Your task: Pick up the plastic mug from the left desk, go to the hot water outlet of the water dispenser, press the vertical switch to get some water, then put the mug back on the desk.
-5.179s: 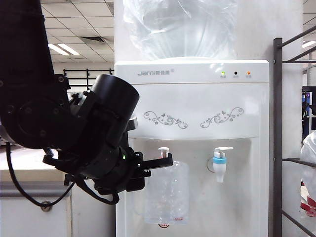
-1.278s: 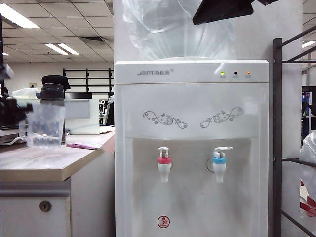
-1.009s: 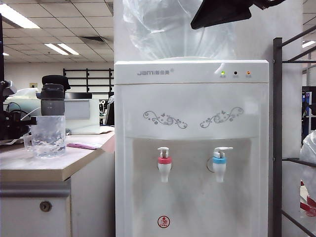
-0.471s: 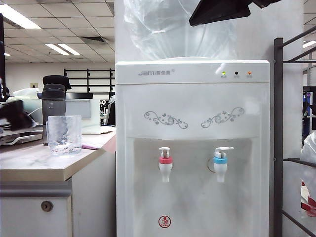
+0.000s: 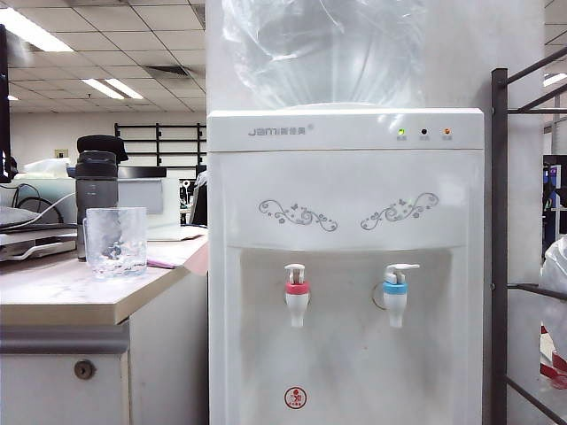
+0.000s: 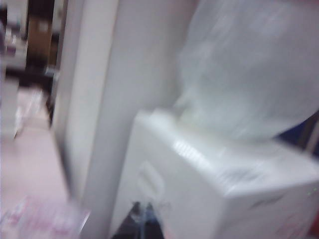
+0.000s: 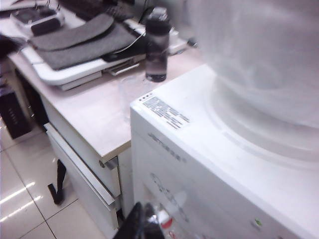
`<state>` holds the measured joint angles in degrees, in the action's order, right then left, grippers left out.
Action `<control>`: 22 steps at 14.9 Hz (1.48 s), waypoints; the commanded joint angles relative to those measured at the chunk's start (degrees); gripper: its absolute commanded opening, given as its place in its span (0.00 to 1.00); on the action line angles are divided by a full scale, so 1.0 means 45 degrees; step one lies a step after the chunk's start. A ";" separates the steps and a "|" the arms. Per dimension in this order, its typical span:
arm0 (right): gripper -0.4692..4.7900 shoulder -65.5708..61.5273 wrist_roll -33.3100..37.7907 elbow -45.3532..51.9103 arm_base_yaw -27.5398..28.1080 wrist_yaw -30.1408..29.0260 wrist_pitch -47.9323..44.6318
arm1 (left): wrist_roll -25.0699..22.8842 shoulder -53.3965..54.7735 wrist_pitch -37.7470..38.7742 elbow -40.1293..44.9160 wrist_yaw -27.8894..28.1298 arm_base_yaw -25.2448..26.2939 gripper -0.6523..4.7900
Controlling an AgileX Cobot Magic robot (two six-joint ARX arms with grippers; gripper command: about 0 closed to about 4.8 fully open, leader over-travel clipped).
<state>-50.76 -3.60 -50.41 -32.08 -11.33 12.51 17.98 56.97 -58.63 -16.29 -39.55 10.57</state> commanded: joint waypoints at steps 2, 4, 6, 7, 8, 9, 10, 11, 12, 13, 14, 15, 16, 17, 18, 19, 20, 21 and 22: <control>0.08 0.5464 0.1554 0.3007 -0.0005 0.0588 0.0738 | -0.0860 -0.9432 1.0380 -0.0015 0.2050 -0.0029 0.11; 0.08 0.6868 0.1515 0.4833 -0.0010 0.0641 -0.0835 | -0.2021 -1.2551 1.4100 -0.0010 0.2982 -0.0029 0.11; 0.08 0.7645 0.2181 0.8961 -0.0078 0.1287 -0.4099 | -0.2365 -1.2138 1.5397 0.0423 0.4333 -0.0029 0.11; 0.08 0.7621 0.2443 0.9389 -0.0063 0.1515 -0.4483 | -0.2317 -1.2167 1.5378 0.0588 0.4677 -0.0034 0.11; 0.08 0.7621 0.2871 0.9792 -0.0068 0.1817 -0.4940 | -0.2327 -1.2167 1.5242 0.0821 0.5260 -0.0034 0.11; 0.08 0.7626 0.3424 1.0647 -0.0063 0.2710 -0.5697 | -0.2322 -1.2182 1.5256 0.1307 0.6640 -0.0034 0.11; 0.08 0.7621 0.3478 1.0992 -0.0058 0.2914 -0.5678 | -0.2312 -1.2182 1.5246 0.1647 0.6844 -0.0034 0.11; 0.08 0.7640 0.3517 1.1103 -0.0068 0.2764 -0.4891 | -0.1404 -1.2186 1.5242 0.2273 0.6523 -0.0034 0.11; 0.08 0.7635 0.3395 1.1103 -0.0015 0.2919 -0.4129 | -0.0991 -1.2191 1.4940 0.2929 0.5634 -0.0034 0.11; 0.08 0.7626 0.2696 1.1103 0.0316 0.3366 -0.3789 | -0.1379 -1.2186 1.4265 0.3463 0.5236 -0.0039 0.11; 0.08 0.7626 0.2361 1.1103 0.0534 0.3439 -0.3784 | -0.1676 -1.2186 1.4309 0.3517 0.5260 -0.0044 0.11; 0.08 0.7626 0.2351 1.1103 0.1044 0.3347 -0.3876 | -0.2234 -1.2186 1.4348 0.3521 0.5343 -0.0049 0.11; 0.08 0.7626 0.2448 1.1103 0.1409 0.3162 -0.4017 | -0.2254 -1.2186 1.4348 0.3521 0.5401 -0.0112 0.11; 0.08 0.7626 0.2463 1.1103 0.2419 0.2220 -0.4396 | -0.2103 -1.2196 1.4328 0.3521 0.6003 -0.0500 0.11; 0.08 0.7626 0.2463 1.1103 0.3011 0.2157 -0.4561 | -0.2220 -1.2196 1.4324 0.3517 0.6635 -0.0724 0.11; 0.08 0.7630 0.2467 1.1103 0.3619 0.2147 -0.4658 | -0.2234 -1.2201 1.4260 0.3521 0.7223 -0.0845 0.11; 0.08 0.7630 0.2472 1.1103 0.4085 0.2045 -0.4707 | -0.2234 -1.2196 1.4188 0.3521 0.7562 -0.0850 0.11; 0.08 0.7635 0.2467 1.1103 0.4619 0.1598 -0.4755 | -0.2234 -1.2196 1.4061 0.3521 0.7640 -0.0850 0.11; 0.08 0.7640 0.2467 1.1103 0.4852 0.1418 -0.4804 | -0.2234 -1.2196 1.3993 0.3517 0.7640 -0.0850 0.11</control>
<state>-16.38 7.46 -0.43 -11.14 -2.85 -7.49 8.36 2.09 5.93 -0.49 -5.56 6.72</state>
